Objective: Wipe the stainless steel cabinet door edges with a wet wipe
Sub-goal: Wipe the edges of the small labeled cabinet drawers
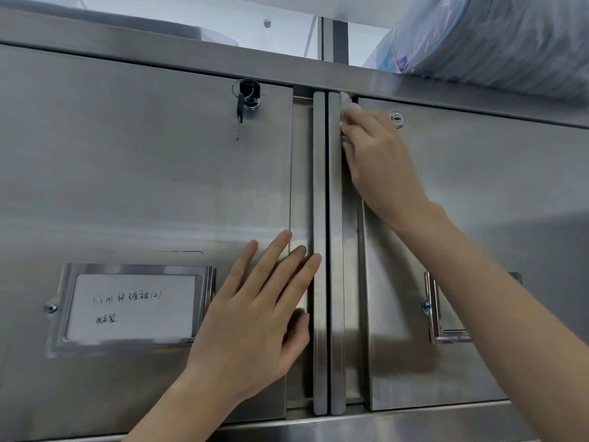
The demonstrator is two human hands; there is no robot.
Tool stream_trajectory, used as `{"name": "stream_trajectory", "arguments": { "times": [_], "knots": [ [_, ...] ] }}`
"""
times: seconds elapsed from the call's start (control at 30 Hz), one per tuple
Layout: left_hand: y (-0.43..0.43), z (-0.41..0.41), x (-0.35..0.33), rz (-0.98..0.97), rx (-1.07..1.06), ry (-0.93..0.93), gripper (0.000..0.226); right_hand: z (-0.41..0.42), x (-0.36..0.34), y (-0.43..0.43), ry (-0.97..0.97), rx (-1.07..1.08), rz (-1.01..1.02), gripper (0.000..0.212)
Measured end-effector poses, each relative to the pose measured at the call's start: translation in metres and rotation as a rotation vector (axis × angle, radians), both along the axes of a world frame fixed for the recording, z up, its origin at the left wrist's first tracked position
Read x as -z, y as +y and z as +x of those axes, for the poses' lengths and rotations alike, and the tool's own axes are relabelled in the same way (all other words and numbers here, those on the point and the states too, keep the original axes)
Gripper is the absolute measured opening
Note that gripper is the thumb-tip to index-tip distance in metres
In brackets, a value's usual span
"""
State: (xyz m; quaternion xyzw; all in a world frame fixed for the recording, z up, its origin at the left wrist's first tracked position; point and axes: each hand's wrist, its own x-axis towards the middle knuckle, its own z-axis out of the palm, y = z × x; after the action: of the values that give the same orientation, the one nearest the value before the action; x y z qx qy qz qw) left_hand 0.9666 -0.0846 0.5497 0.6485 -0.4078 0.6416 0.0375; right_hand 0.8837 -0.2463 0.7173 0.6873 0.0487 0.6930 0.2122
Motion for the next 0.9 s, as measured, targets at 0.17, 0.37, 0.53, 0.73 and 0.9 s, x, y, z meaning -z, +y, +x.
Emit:
{"name": "stream_trajectory", "arguments": {
  "times": [0.17,0.37,0.53,0.73,0.9],
  "knots": [
    [0.000,0.000,0.000,0.004,0.005,0.004,0.062,0.000,0.028,-0.003,-0.082,-0.029,0.066,0.037],
    [-0.001,0.000,-0.001,-0.002,0.021,-0.013,0.061,0.003,0.014,0.002,0.160,0.093,0.127,0.067],
    [-0.001,0.000,0.000,0.002,0.000,-0.020,0.063,0.006,0.024,0.008,0.152,0.110,0.150,0.071],
    [0.000,-0.001,0.000,-0.002,-0.020,-0.038,0.062,0.006,0.012,0.011,0.164,0.139,0.176,0.066],
    [0.003,-0.004,0.000,-0.004,-0.024,-0.039,0.061,0.008,0.037,0.013,0.179,0.059,0.185,0.068]
  ]
}}
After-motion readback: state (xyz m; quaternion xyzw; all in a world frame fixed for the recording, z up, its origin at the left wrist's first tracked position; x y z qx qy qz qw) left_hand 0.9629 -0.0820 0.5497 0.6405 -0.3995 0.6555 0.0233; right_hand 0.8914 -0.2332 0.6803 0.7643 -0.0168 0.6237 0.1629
